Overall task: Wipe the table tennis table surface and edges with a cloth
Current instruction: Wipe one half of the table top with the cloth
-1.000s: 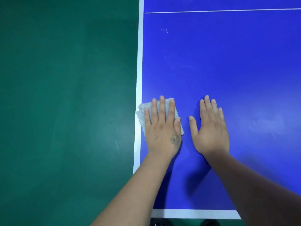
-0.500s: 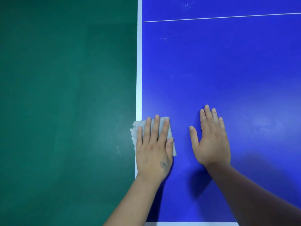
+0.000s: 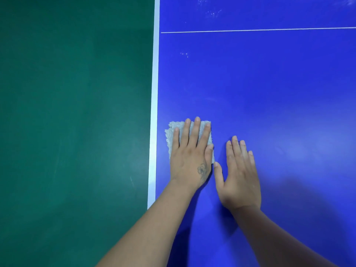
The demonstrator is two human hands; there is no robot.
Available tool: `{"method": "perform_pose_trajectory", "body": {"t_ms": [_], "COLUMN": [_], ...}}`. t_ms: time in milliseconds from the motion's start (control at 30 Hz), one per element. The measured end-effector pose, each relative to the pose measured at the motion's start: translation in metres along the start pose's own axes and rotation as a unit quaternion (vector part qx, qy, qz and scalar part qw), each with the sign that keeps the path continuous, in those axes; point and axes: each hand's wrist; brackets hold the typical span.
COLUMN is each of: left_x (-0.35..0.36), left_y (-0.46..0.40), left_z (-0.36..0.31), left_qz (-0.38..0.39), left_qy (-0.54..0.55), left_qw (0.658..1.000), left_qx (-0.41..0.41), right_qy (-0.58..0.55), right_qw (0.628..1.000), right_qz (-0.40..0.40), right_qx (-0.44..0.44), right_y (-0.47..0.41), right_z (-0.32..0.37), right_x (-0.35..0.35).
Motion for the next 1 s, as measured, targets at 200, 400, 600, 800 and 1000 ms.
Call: {"method": "perform_pose_trajectory", "body": {"t_ms": [200, 400, 600, 800, 1000], "left_x": [-0.007, -0.002, 0.0, 0.001, -0.008], "left_y": [0.037, -0.003, -0.079, -0.067, -0.025], "left_z": [0.018, 0.047, 0.019, -0.029, -0.009], "left_qz": [-0.005, 0.006, 0.008, -0.002, 0.023], "left_qy": [0.006, -0.02, 0.001, 0.01, 0.014], "left_qw": [0.999, 0.992, 0.99, 1.0, 1.0], "left_qx": [-0.032, -0.123, -0.139, 0.009, 0.012], "right_qy": [-0.006, -0.001, -0.006, -0.068, -0.211], "right_qw": [1.0, 1.0, 0.999, 0.998, 0.965], "right_qz": [-0.005, -0.022, -0.03, -0.012, -0.096], "right_qx": [-0.004, -0.008, -0.012, 0.003, 0.121], "right_y": [0.001, 0.001, 0.0, -0.001, -0.042], "right_z": [0.002, 0.001, 0.002, 0.001, 0.006], "right_x": [0.0, -0.001, -0.002, -0.009, -0.023]}}
Point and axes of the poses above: each hand's wrist, its own y-axis away from the middle knuckle, its own x-axis out of the palm, z = x × y, and after that the axes turned 7 degrees about -y, right-handed
